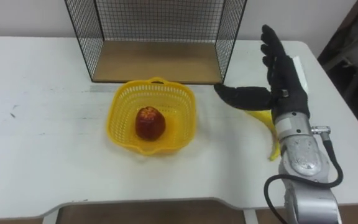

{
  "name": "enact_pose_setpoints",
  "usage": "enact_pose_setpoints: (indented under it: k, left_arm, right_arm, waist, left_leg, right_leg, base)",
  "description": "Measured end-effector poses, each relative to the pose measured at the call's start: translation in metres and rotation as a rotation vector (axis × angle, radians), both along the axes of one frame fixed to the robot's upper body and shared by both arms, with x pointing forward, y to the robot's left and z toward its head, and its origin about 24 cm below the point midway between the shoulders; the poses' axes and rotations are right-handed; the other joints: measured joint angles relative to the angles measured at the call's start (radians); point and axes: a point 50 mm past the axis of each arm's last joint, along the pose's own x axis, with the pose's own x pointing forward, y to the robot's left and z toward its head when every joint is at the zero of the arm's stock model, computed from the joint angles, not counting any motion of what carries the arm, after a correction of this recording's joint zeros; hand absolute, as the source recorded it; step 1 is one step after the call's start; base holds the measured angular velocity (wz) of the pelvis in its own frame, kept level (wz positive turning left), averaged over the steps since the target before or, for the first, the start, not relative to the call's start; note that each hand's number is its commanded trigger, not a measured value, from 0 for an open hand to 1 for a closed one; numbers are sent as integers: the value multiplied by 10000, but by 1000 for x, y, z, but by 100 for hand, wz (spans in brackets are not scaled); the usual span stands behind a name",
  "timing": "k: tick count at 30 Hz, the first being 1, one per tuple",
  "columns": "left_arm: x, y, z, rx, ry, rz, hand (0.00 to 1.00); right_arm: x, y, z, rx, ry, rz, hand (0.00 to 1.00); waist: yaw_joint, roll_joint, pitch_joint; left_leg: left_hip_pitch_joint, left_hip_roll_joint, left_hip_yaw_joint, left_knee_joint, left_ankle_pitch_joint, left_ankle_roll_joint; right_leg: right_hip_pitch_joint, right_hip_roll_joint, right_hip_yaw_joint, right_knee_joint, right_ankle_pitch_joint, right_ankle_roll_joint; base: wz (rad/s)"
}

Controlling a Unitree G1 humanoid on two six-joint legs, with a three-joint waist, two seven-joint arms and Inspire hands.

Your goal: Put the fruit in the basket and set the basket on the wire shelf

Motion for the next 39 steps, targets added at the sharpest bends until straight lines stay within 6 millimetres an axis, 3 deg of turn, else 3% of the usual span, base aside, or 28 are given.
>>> enact_pose_setpoints:
  k: [10, 13, 22, 29, 33, 39]
  left_arm:
    - [-2, 3, 1, 75, -27, 368, 0]
    - [3, 6, 3, 181, -400, 518, 0]
    - [10, 9, 6, 282, -803, 632, 0]
    - [7, 12, 7, 365, -660, 630, 0]
    - [6, 15, 7, 428, -549, 649, 0]
    - [4, 17, 8, 395, -391, 749, 0]
  right_arm:
    - [-5, -29, -11, -810, 336, -2261, 0]
    - [-6, -37, -13, -1452, 559, -2609, 0]
    - [-7, -51, -23, -1874, 1234, -2898, 0]
    - [-6, -59, -33, -2315, 2268, -2614, 0]
    - [-5, -57, -34, -2747, 2502, -2151, 0]
    - [2, -55, -38, -2857, 2980, -1570, 0]
  waist:
    - [-8, -52, -3]
    - [12, -164, -64]
    - [37, -302, -37]
    - [5, -459, 50]
    - [50, -554, 10]
    - [45, -561, 14]
  left_leg:
    - [58, 29, 182, -88, 2, -1]
    - [77, 30, 209, -78, 2, -1]
    - [141, 32, 240, -112, 1, 0]
    - [110, 37, 144, -156, 6, -9]
    - [74, 21, 82, -135, 6, -7]
    - [72, 8, -15, -81, 7, -6]
  right_leg:
    - [-58, 7, 69, 17, 1, 1]
    - [-68, 11, 83, 17, 1, 1]
    - [-32, -7, 35, 18, 1, 2]
    - [-29, 2, -35, 12, 0, 1]
    - [-50, -2, -74, 11, 0, 1]
    - [-17, -2, -71, 11, 0, 1]
  base:
    - [-5]
    - [0]
    - [0]
    - [1]
    - [5]
    - [4]
